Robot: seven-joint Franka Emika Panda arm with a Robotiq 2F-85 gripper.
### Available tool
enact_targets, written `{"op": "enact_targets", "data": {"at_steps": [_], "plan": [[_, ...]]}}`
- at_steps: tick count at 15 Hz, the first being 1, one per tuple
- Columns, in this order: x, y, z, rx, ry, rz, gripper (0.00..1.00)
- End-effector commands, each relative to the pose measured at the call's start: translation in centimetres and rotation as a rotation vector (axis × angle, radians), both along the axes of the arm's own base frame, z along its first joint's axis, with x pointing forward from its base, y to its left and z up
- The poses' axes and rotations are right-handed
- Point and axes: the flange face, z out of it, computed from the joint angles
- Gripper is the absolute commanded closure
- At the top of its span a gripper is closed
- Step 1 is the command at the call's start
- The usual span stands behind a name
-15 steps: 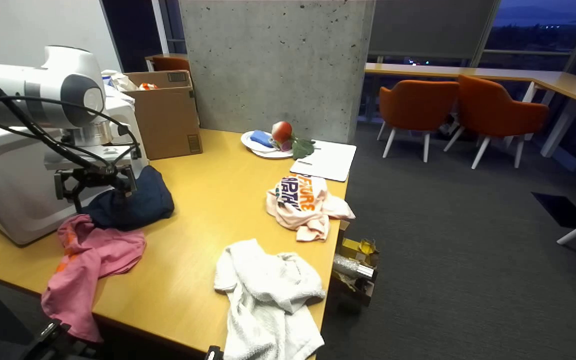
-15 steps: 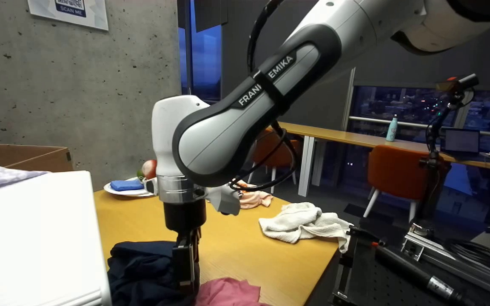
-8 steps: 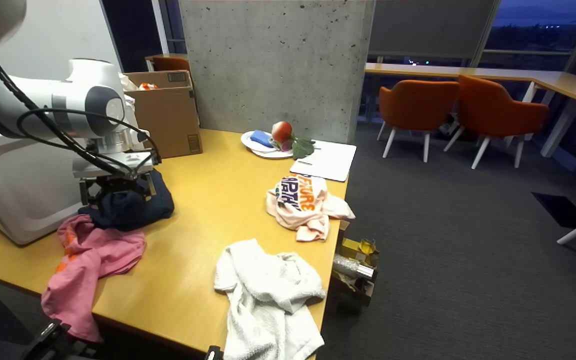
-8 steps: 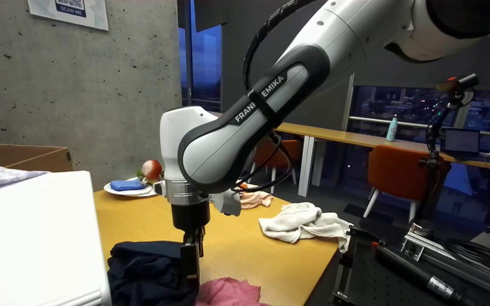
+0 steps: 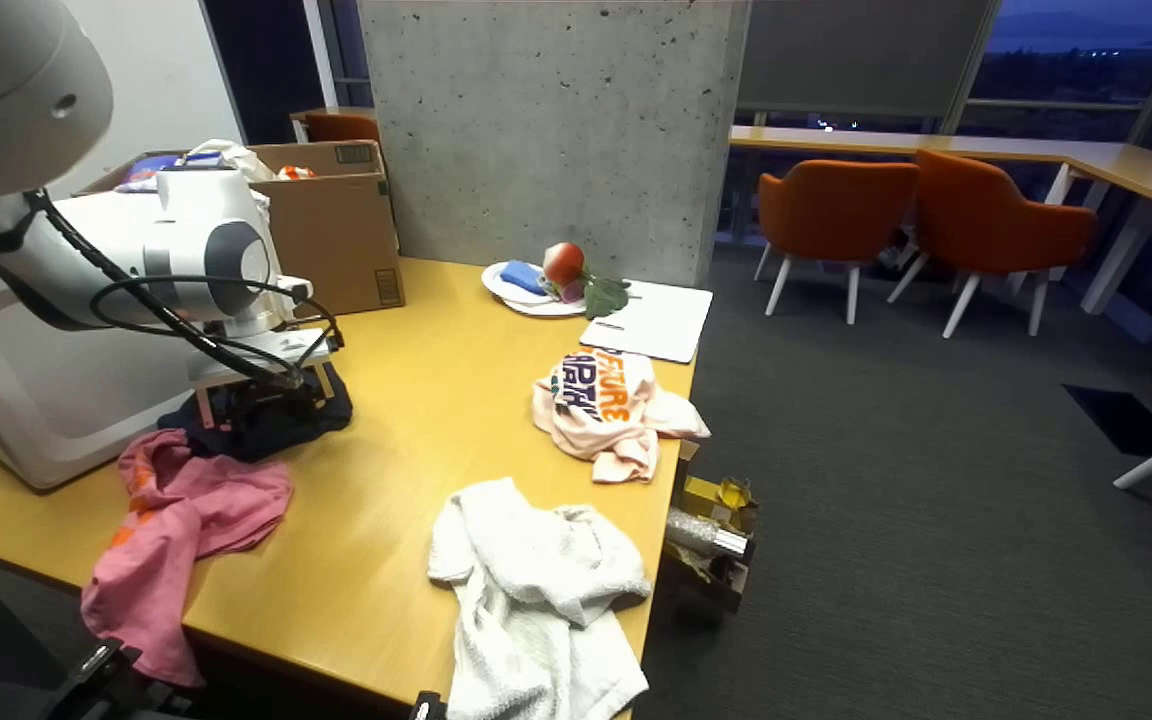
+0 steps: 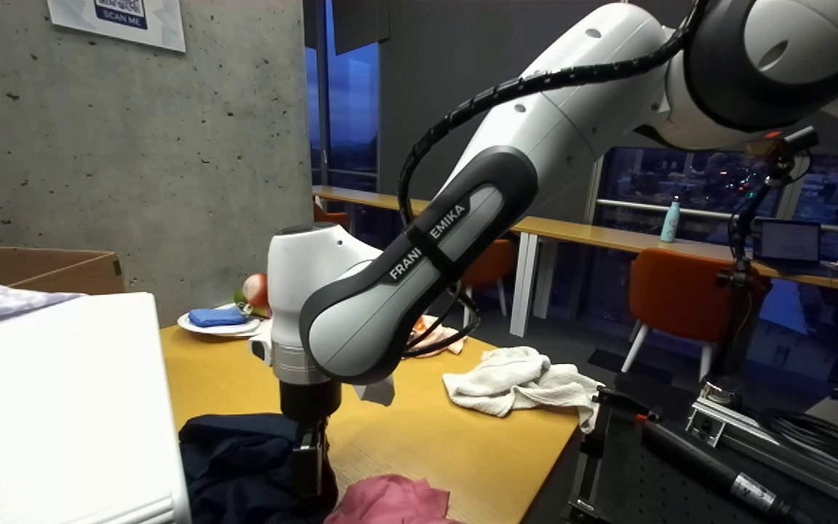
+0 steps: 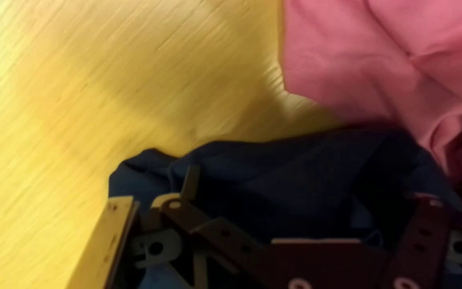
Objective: Slide the pink shirt to the right side of the table, slide the peach shirt to the bottom right side of the table, slide the white towel to the left side of the table, slide the black shirt to the top left side of the table
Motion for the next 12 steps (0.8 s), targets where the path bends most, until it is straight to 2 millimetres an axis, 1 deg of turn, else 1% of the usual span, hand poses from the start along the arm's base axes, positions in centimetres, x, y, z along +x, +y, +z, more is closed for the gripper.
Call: {"op": "enact_targets", "data": {"at_steps": [1,3,5,9,12], "plan": [[1.0,-0.4,-0.6,-0.036,-0.040,0.004,0.00],[1.3,-2.0,-1.2,-0.064,-0.051,-0.021,0.00],[2.2,-3.6,-1.9,-0.107,-0.070,-0.040,0.00],[5.2,-6.8,-3.2,-0.159,-0.120,-0.094,0.00],[7.2,-8.8,-4.0,-0.193,-0.154,-0.134,0.00]]}}
